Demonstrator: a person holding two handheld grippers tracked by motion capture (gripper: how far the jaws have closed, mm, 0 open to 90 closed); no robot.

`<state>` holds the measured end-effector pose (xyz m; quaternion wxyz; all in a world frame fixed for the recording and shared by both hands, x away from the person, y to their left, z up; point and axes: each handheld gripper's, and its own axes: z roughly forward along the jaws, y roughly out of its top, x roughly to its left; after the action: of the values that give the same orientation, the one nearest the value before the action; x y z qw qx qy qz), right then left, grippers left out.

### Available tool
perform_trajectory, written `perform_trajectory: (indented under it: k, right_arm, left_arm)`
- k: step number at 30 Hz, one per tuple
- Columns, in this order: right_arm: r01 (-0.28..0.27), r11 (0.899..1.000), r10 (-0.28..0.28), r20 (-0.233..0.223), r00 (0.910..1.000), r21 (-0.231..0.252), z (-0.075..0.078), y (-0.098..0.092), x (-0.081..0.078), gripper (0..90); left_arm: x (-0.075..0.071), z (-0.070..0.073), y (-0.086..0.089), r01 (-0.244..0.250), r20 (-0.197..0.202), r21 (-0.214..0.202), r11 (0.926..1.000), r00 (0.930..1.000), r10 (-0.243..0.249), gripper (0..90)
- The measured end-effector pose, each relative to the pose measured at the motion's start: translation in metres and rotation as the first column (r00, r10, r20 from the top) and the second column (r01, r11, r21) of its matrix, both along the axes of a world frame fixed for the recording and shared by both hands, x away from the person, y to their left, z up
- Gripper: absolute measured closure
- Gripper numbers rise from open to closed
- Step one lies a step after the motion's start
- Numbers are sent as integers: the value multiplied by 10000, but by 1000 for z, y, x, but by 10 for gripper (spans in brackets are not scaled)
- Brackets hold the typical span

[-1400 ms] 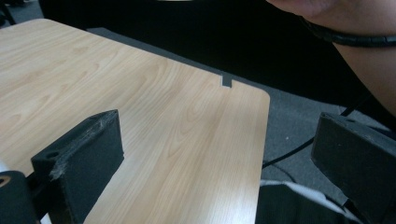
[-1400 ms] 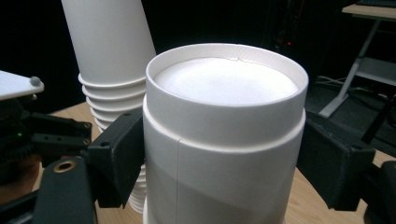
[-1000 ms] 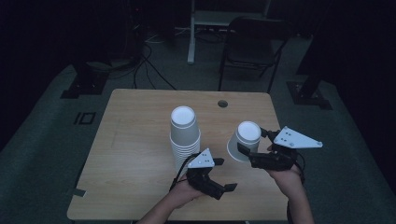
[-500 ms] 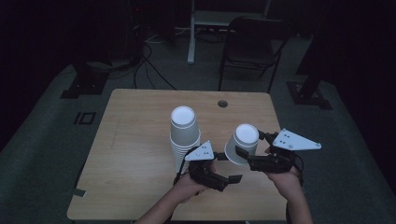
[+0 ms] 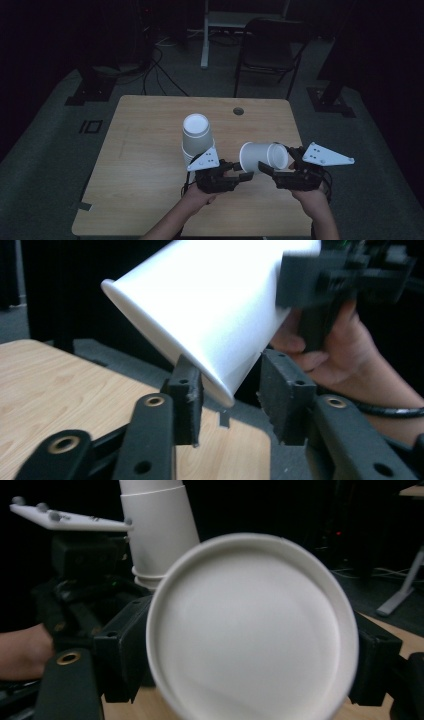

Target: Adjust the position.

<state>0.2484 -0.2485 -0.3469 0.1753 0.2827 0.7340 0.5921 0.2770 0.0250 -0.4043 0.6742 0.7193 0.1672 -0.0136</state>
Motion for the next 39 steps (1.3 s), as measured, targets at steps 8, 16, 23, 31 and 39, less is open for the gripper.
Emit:
perform_trajectory:
  k: [8,16,23,31,39]
  right_arm:
    - [-293,9995,289,-304,9991,-123,-7,-1,-1,206]
    - [-865,9962,854,-811,9930,-102,-11,-1,0,138]
    - [-1072,9940,1045,-936,9901,-238,-9,1,3,107]
    - [-1147,9929,1106,-1134,9874,-304,-12,1,5,99]
    - [-1483,9866,1362,-1560,9783,-686,-19,-2,6,98]
  left_arm:
    - [2,5,9,293,-186,-478,9984,9994,-302,737]
    - [-2,5,10,1279,13,-552,9902,9918,-1280,826]
    - [-3,8,11,1502,102,-421,9878,9887,-1499,854]
    - [-3,7,10,1459,211,-130,9892,9891,-1456,860]
    - [-2,6,11,1716,-49,-168,9850,9851,-1717,868]
